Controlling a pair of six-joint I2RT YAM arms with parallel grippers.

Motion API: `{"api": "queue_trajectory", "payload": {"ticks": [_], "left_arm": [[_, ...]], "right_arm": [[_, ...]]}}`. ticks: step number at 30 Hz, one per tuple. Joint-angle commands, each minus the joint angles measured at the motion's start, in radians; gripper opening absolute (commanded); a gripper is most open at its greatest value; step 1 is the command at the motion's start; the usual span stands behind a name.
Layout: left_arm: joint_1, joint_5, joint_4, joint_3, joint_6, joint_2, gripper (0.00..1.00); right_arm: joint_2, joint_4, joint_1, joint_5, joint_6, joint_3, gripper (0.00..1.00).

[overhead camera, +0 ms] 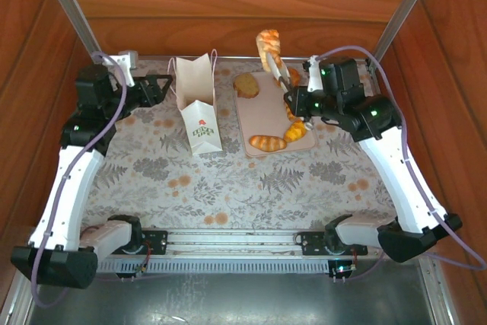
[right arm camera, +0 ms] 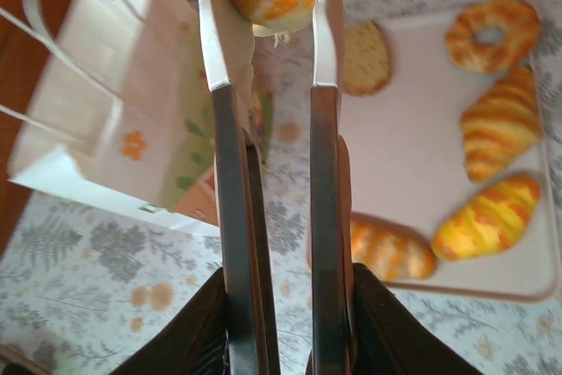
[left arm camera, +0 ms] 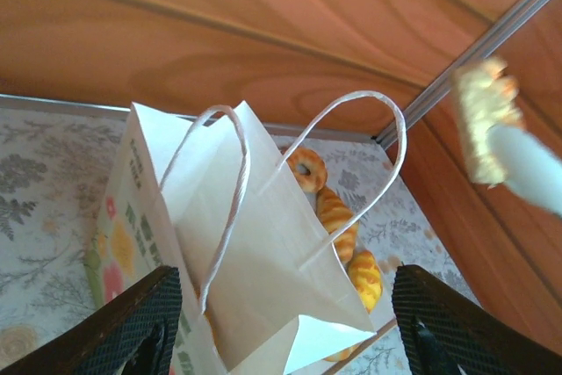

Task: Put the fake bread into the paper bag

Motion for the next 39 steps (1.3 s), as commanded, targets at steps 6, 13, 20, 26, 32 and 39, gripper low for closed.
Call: {"api": "queue_trajectory", "payload": {"ticks": [6,13,20,26,32,39], "left_arm": [[-0.052,-0.13,-0.119,0.06,0.038,0.118,0.64],[-0.074,-0.195,-0.134,0.015,0.023,0.15,0.59],[-0.073,-0.195,-0.125,0.002,0.006,0.186,0.51],[-0.073,-0.191,-0.106,-0.017,-0.034,0.2,0.43],[-0.073,-0.23,-0.064,-0.061,-0.062,0.174,0.35],[-0.073,-0.233,-0.054,-0.076,-0.068,0.166,0.31]], "right_arm": [[-0.009,0.11,0.14,-0.018,-0.002,0.116,0.16],[0.048,0.15,0.219,-0.043,-0.004,0.17,0.16],[0.09,0.269,0.276,-0.081,0.041,0.143,0.16],[0.148,0.321,0.323,-0.044,0.068,0.129,0.16],[0.187,0.352,0.349,-0.018,0.1,0.105,0.16],[0.251,0.343,0.356,-0.052,0.121,0.102,0.16]]}}
